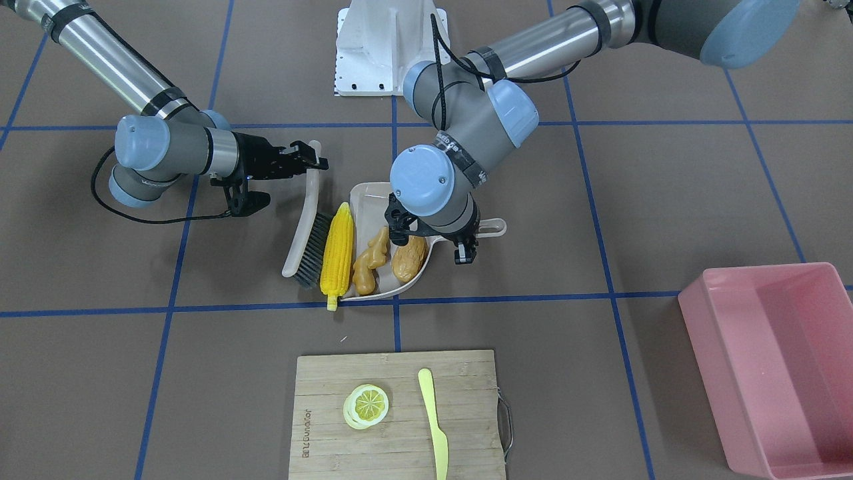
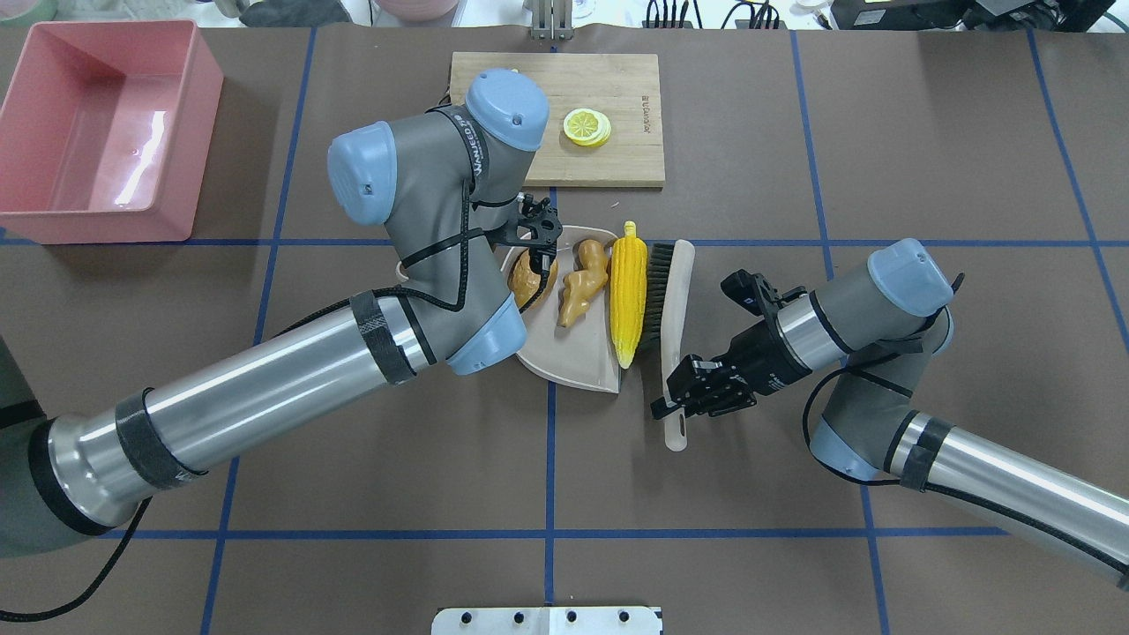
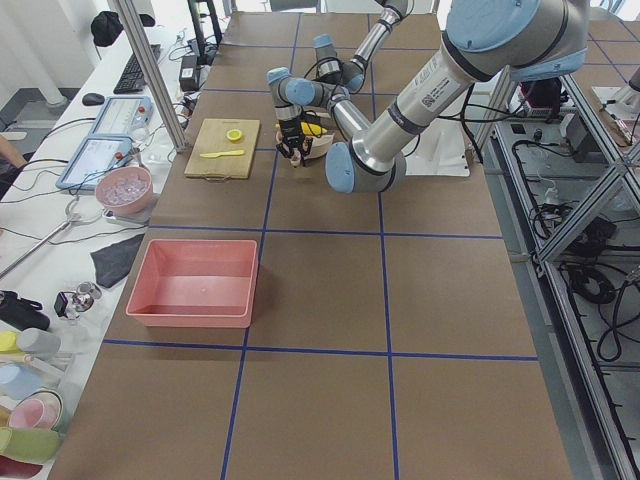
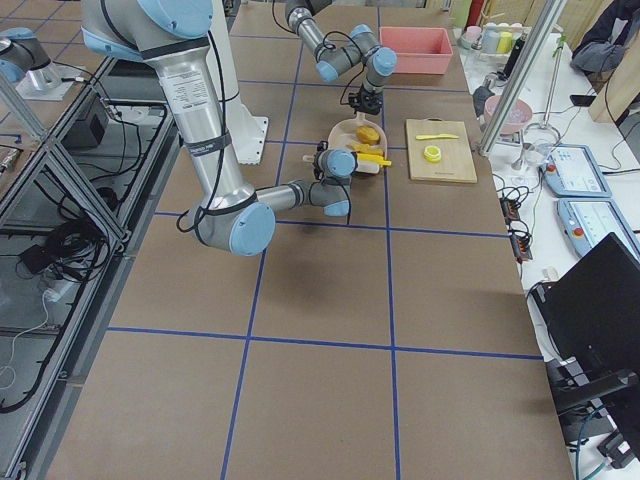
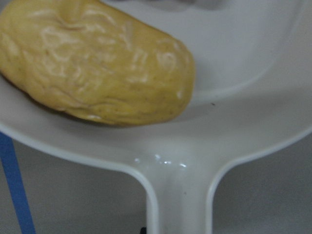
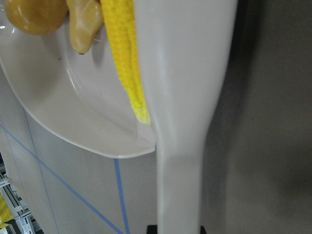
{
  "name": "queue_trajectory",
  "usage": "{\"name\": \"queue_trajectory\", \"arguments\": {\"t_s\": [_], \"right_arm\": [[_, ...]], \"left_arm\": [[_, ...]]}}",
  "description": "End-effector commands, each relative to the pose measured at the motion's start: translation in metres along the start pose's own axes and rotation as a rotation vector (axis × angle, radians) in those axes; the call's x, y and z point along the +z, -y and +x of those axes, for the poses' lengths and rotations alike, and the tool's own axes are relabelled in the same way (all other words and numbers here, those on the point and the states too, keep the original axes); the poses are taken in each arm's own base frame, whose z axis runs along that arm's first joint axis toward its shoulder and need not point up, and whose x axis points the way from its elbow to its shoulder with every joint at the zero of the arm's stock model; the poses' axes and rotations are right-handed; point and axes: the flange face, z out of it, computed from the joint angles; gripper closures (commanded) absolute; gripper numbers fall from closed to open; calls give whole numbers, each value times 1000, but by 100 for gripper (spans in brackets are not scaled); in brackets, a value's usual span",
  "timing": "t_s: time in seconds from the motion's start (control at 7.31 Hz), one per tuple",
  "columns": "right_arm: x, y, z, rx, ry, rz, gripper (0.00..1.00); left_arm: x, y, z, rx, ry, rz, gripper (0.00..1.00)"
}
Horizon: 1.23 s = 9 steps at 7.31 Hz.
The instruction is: Sweep and dump trash into bin
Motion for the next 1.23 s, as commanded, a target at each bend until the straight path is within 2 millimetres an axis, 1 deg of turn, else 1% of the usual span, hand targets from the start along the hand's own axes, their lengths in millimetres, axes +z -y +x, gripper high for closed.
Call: {"name": "queue_trajectory", "arguments": {"t_s": [0.0, 0.14, 0.41, 0.55, 0.82, 0.96, 1.09], "right_arm": [[9, 6, -21, 9, -2, 0, 100], [11, 9, -28, 11, -4, 7, 100], [19, 8, -34, 9, -1, 8, 100], [23, 9, -37, 13, -4, 11, 100], [39, 5, -49, 11, -1, 13, 100], [44, 4, -50, 12, -6, 13, 100], [44, 4, -52, 16, -13, 11, 100]], "left_arm": [[0, 0, 0, 2, 0, 0, 100], [0, 0, 0, 1, 1, 1, 100], [0, -3, 3, 4, 5, 7, 100], [6, -12, 8, 7, 7, 13, 100], [5, -13, 9, 9, 9, 16, 100], [10, -19, 12, 10, 11, 18, 100], [9, -23, 15, 14, 17, 26, 100]]}}
